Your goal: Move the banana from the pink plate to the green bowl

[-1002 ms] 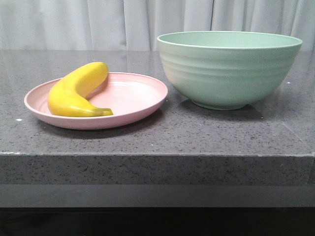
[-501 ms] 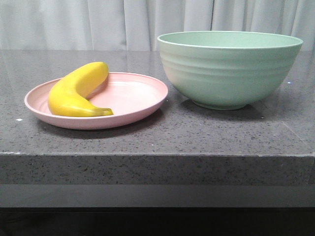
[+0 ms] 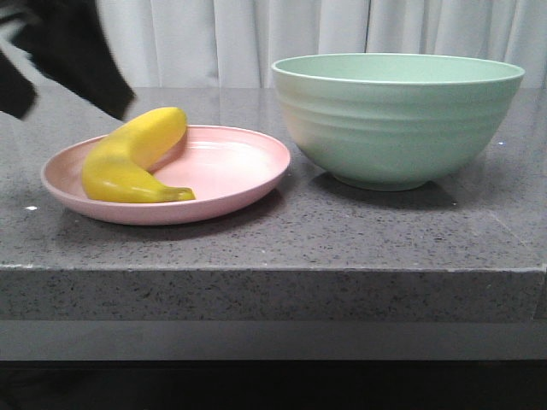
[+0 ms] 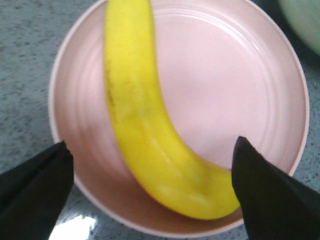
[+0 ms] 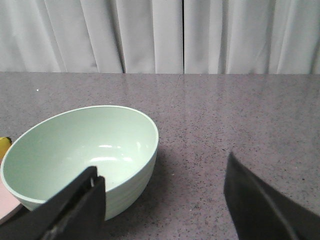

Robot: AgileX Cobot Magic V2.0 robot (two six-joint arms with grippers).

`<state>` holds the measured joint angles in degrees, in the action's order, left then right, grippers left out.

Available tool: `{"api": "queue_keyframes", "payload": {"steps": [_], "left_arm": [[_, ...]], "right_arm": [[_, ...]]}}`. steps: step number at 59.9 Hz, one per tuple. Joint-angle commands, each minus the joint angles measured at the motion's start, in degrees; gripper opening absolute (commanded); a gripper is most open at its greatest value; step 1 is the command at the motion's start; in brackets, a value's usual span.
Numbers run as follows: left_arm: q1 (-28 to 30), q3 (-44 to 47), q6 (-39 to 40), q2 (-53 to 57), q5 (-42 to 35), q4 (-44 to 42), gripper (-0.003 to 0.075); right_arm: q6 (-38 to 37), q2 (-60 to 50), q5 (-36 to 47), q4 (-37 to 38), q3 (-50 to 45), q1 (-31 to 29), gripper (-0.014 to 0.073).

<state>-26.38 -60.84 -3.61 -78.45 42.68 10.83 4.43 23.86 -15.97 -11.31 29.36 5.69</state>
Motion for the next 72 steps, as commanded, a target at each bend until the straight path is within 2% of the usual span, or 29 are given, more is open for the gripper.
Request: {"api": "queue_keyframes", "payload": {"steps": [1,43,50,64,72], "left_arm": [[-1.52,-3.90,1.13,-2.14,-2.08,0.84,0.0602],[-1.61,-5.05,1.68,-9.54,-5.07,0.22,0.0579],[-1.61,-5.05,1.68,-9.54,-6.40,-0.62,0.0512],[-1.48,-5.05,1.68,-9.54,-12.00,-1.96,0.0307],[-1.48,-5.05,1.84,-9.54,-14.40,-2.09,0.0239]], "right_arm": [[0.49,0.68,3.30,0.47,2.09,-0.48,0.0521],[0.49,0.68,3.11,0.47,2.09,-0.48,0.0521],[0.49,0.68,3.11,0.47,2.09,-0.48,0.0521],[0.49,0.68,3.11,0.47,2.09,-0.48,0.0521],[0.49,0.68,3.00,0.47,2.09,-0.48,0.0521]]}}
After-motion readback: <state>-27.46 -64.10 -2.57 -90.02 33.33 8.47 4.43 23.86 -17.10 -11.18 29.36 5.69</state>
